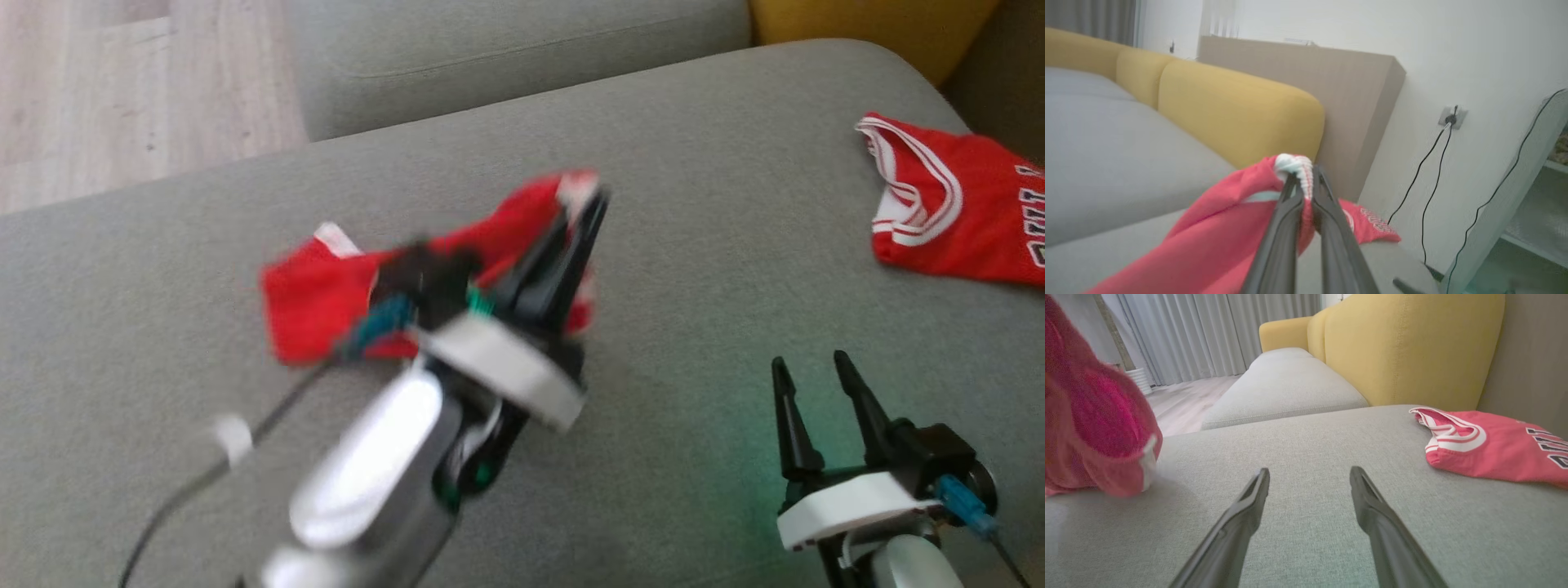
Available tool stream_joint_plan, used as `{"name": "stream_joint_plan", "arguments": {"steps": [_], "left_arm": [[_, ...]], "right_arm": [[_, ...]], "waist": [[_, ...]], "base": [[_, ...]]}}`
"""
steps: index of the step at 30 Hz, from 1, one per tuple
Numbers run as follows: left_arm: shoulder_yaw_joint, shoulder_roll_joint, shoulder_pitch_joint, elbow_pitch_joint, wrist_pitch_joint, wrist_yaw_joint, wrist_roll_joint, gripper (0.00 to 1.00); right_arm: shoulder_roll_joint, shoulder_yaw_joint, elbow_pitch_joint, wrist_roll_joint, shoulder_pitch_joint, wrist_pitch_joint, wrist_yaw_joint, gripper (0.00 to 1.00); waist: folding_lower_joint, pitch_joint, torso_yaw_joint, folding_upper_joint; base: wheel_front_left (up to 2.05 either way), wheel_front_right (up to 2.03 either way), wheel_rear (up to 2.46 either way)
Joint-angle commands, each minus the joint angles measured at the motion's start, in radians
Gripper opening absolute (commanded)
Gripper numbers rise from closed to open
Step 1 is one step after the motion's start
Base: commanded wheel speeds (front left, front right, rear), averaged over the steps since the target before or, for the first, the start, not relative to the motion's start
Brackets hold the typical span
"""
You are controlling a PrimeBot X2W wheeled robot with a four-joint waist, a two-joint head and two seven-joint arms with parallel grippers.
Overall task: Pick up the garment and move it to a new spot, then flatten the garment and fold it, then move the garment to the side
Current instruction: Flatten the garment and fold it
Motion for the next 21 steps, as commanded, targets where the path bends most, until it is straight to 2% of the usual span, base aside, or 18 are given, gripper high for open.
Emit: {"name": "stream_joint_plan", "arguments": {"steps": [1,9,15,18,21], "left_arm": [[0.013,-0.002,-0.120,-0.069,0.022,0.016,-0.035,0.00],[-0.050,-0.002,-0.329,-0.158,0.017,0.096,-0.234,0.00],[-0.052,-0.001,-0.350,-0.173,-0.019,0.141,-0.296,0.00],[-0.013,0.042,-0.286,-0.180,-0.038,0.171,-0.308,0.00],[0.036,0.140,-0.165,-0.199,-0.047,0.198,-0.331,0.00]], "right_arm": [[-0.005,0.038,-0.025,0.015,-0.055,-0.014,-0.001,1.00],[-0.005,0.047,-0.028,0.047,-0.081,-0.014,-0.001,1.00],[-0.005,0.039,-0.029,0.059,-0.076,-0.014,-0.001,1.00],[-0.005,0.034,-0.030,0.064,-0.068,-0.014,-0.001,1.00],[-0.005,0.032,-0.029,0.068,-0.059,-0.014,-0.001,1.00]], "waist": [[0.0001,0.003,-0.022,0.0000],[0.0001,0.018,-0.076,0.0000],[0.0001,0.024,-0.080,0.0000],[0.0001,0.023,-0.075,0.0000],[0.0001,0.021,-0.065,0.0000]], "base": [[0.00,0.00,0.00],[0.00,0.00,0.00],[0.00,0.00,0.00],[0.00,0.00,0.00],[0.00,0.00,0.00]]}}
